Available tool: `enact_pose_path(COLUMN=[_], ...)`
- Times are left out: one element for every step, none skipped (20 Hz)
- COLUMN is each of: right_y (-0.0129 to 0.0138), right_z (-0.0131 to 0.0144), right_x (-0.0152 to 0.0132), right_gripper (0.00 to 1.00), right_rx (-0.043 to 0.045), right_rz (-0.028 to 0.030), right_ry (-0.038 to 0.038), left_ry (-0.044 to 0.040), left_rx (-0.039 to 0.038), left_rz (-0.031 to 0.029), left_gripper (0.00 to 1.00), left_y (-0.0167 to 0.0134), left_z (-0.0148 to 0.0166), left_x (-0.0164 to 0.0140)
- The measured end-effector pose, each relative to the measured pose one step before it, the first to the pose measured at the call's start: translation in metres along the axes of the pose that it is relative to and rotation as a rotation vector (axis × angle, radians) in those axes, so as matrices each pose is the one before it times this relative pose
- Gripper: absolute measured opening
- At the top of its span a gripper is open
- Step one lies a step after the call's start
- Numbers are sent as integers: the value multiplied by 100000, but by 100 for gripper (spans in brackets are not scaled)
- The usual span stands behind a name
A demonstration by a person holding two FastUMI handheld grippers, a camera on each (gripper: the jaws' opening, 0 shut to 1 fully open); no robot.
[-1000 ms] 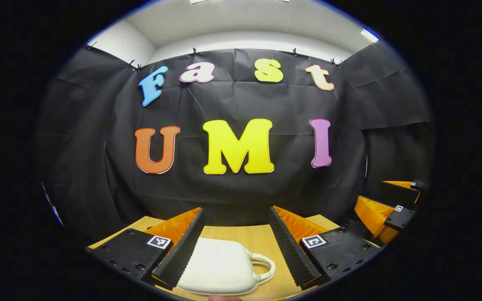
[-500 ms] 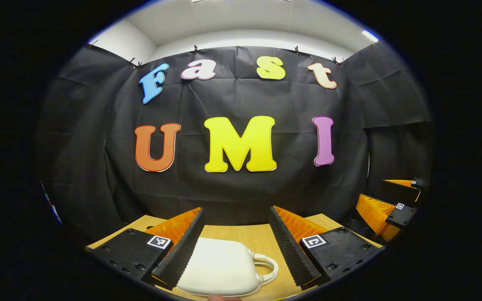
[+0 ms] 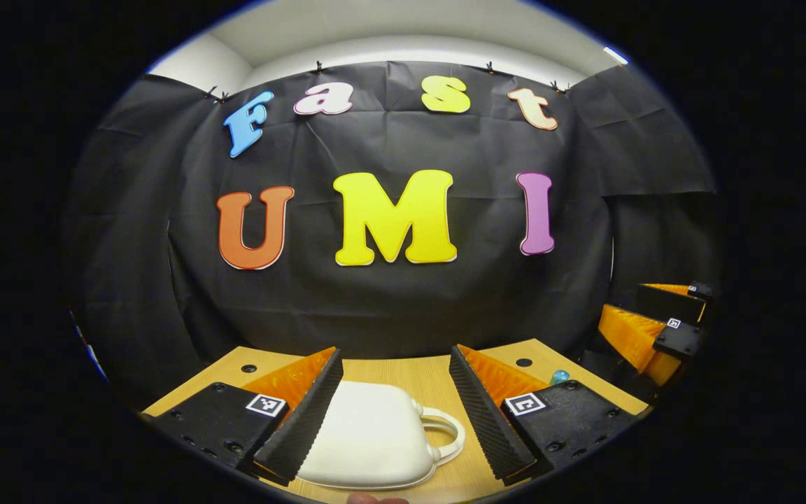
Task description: First open the suitcase, pack the skin care products into it, and then close the suitcase.
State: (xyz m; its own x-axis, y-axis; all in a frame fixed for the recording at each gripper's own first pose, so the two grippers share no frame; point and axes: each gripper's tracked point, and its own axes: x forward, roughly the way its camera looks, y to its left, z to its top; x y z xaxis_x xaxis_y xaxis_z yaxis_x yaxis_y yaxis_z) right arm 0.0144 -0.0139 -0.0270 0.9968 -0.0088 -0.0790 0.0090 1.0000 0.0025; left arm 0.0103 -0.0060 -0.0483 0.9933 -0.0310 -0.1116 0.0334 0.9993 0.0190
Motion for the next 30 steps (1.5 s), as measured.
enact_pose_path(right_y=[-268, -211, -317, -404, -521, -831, -1016, -1096, -970, -1108, -1047, -1024, -871, -846, -649, -448, -312, -292, -280, -208, -127, -36, -169, -182, -142, -86, -68, -69, -29, -21], right_z=[-598, -561, -581, -525, -357, -133, -178, -179, -359, -403, -518, -435, -582, -434, -525, -276, -70, -74, -147, -121, -348, -198, -317, -185, -152, -182, -419, -320, -244, -25], right_x=[-20, 18, 40, -15, -187, -45, -78, -61, -122, -141, -80, -98, -107, -108, -120, -46, 44, 23, -178, -40, 111, 30, 15, -44, -9, -3, 152, 151, 133, 200], right_gripper=[81, 80, 80, 80, 79, 80, 79, 79, 79, 79, 79, 79, 79, 79, 79, 79, 77, 79, 79, 79, 79, 78, 80, 78, 79, 80, 79, 80, 80, 79], right_rx=[-14, -237, -460, -344, -299, -490, -205, -96, -141, -96, 65, 339, 402, 576, 397, -134, -229, 95, 196, 34, 195, 393, 125, -87, -1, 85, 154, 1, 222, 379], right_rz=[-10, 232, 40, 8, -186, -1095, -1458, -1657, -1813, -1810, -2029, -1932, -1979, -1787, -1276, -742, -793, -410, -243, -259, 151, 416, 168, 115, 202, 195, 510, 324, 378, 294], right_ry=[1158, 1356, 1322, 1412, 856, 357, 98, 230, 539, 756, 918, 998, 1277, 1188, 1196, 735, 225, 67, 92, 276, 688, 704, 591, 454, 316, 530, 806, 939, 685, 204], left_ry=[1031, 831, 868, 1159, 1883, 2748, 3750, 3302, 3609, 3828, 3657, 2301, 1841, 1295, 1930, 2467, 1828, 1259, 1247, 2316, 2069, 3030, 1507, 1568, 1694, 1379, 1351, 1199, 1628, 2169], left_rx=[620, 800, 1187, 2398, 4568, 5711, 5202, 4871, 4899, 5296, 5455, 4549, 4230, 3845, 4105, 4266, 4215, 4638, 5438, 4293, 2888, 1999, 862, 461, 905, 1068, 818, 565, 271, -100], left_rz=[-487, -530, -1019, -1382, -2506, -1765, -1678, -1562, -980, -880, -909, -2016, -1364, -1945, -1259, -1311, -1137, 248, 489, -293, -946, -1267, 120, 174, 343, 468, 196, 36, -578, -245], left_gripper=[98, 98, 98, 98, 98, 98, 98, 98, 98, 98, 98, 98, 98, 97, 96, 96, 96, 96, 96, 96, 96, 96, 95, 95, 95, 93, 89, 86, 81, 77], left_y=[-297, -345, -491, -662, -715, -545, -678, -666, -490, -637, -622, -892, -646, -815, -706, -833, -767, -522, -337, -501, -491, -675, -211, -129, -7, 144, 61, -61, -198, -53], left_z=[-440, -420, -386, -632, -740, -962, -1107, -1362, -1199, -1095, -1085, -937, -603, -572, -461, -361, -335, -193, -181, -562, -367, -418, -153, -278, -203, 48, -164, -85, -166, -279], left_x=[231, 95, 159, 246, 473, 630, 553, 521, 565, 416, 426, 586, 551, 578, 615, 572, 627, 559, 743, 613, 451, 565, 788, 487, 405, 350, 420, 372, 320, 370])
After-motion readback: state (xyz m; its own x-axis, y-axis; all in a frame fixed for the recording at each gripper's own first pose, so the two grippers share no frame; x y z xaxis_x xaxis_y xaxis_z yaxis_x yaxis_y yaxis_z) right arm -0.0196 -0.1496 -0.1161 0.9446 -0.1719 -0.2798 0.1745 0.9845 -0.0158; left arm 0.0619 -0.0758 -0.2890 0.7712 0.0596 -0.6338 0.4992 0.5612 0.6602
